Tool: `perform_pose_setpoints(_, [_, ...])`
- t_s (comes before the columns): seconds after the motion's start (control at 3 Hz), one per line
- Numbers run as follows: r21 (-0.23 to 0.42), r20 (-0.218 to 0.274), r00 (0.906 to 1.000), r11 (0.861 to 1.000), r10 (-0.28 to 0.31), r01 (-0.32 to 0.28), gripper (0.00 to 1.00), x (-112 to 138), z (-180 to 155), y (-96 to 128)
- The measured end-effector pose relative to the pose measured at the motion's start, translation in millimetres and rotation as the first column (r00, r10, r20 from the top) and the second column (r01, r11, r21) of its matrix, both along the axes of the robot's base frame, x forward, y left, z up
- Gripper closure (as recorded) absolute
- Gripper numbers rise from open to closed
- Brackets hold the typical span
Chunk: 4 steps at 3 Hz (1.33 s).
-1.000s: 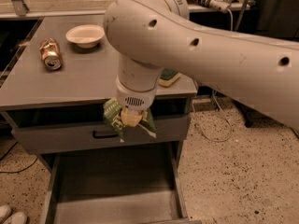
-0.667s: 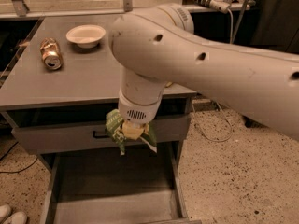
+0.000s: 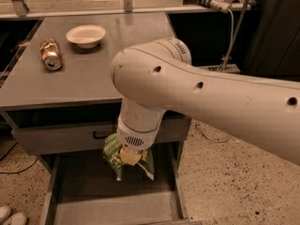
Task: Place green jalapeno chip bag into middle drawer
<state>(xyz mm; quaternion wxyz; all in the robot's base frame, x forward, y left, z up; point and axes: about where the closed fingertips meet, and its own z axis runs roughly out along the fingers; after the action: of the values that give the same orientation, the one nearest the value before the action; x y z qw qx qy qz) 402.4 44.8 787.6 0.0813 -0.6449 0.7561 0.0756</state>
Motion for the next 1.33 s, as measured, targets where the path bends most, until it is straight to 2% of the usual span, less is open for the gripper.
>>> perform_pose_setpoints(0.33, [0.044, -0.054, 0.9985, 0.999, -0.014, 0.017, 1.0, -13, -27, 5])
perform_pose_setpoints(0.67, [0.108, -0.156, 0.9851, 0.99, -0.071, 0.088, 1.0, -31, -90, 13])
perform_pose_setpoints(1.0, [0.153, -0.239, 0.965, 0.977, -0.107, 0.146, 1.0, -39, -147, 24])
perform_pose_setpoints(1.33, [0.165, -0.245, 0.9631, 0.974, -0.111, 0.154, 1.0, -37, -154, 27])
